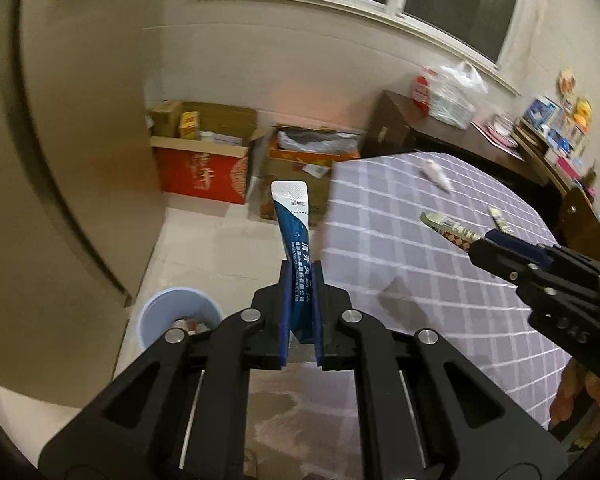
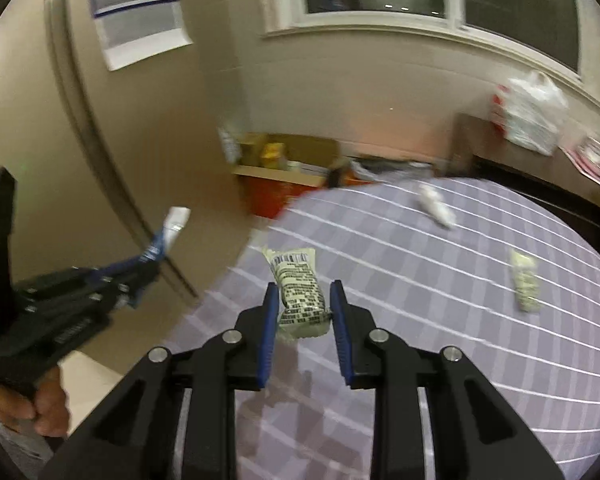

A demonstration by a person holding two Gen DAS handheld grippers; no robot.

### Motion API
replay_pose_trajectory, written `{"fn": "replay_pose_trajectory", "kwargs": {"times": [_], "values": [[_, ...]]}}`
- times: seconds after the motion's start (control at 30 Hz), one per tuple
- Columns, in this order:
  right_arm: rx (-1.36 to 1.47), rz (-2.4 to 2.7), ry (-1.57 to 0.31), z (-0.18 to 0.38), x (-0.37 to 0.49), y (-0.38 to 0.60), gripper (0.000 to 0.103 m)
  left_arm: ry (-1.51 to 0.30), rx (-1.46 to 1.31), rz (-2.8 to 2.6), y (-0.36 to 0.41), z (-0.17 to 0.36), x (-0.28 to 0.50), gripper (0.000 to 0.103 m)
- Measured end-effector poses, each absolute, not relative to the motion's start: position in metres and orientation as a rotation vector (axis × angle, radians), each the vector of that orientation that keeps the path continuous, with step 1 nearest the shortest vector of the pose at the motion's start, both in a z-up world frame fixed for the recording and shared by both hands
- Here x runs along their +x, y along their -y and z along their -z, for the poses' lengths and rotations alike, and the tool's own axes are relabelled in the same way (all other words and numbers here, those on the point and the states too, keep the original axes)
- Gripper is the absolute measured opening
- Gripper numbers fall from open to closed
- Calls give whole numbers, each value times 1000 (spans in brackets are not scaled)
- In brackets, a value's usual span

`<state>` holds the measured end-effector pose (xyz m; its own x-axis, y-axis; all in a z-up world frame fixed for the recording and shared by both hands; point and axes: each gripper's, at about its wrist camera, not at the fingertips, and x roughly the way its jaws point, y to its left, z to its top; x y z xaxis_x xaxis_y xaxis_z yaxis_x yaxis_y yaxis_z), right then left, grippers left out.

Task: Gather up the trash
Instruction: 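Carry the toothpaste tube and beige packet to the blue bin, releasing the packet, then open the left gripper to drop the toothpaste tube into the blue bin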

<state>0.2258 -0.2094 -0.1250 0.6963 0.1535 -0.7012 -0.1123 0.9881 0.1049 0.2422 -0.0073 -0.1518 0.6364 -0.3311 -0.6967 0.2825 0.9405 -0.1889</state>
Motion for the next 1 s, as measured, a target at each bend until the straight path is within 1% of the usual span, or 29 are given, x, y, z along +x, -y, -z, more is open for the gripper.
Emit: {"fn": "replay_pose_trajectory", "kwargs": {"times": [0.23,0.43,0.5,0.57,0.63,0.7,0.83,0.9,1.0], "values": [[32,-302,-780,127,246,109,26,-828,-105,195,-97,172,243,9],[38,-387,-817,155,280,37,26,-855,-148,77,-166,193,251,9],[20,-373,-822,171,298,17,33,-871,-155,55,-179,201,255,9],[8,-367,-849,187,311,5,43,-888,-164,40,-189,210,260,9],[15,-362,-872,199,317,1,48,-899,-164,37,-194,217,263,9],[20,-361,-881,205,319,0,56,-908,-158,37,-196,224,267,9],[19,-351,-891,208,317,2,57,-923,-160,49,-190,233,275,9],[23,-338,-882,204,313,6,63,-930,-156,59,-186,236,279,9],[31,-324,-870,197,307,15,64,-932,-155,70,-180,237,281,9]]}}
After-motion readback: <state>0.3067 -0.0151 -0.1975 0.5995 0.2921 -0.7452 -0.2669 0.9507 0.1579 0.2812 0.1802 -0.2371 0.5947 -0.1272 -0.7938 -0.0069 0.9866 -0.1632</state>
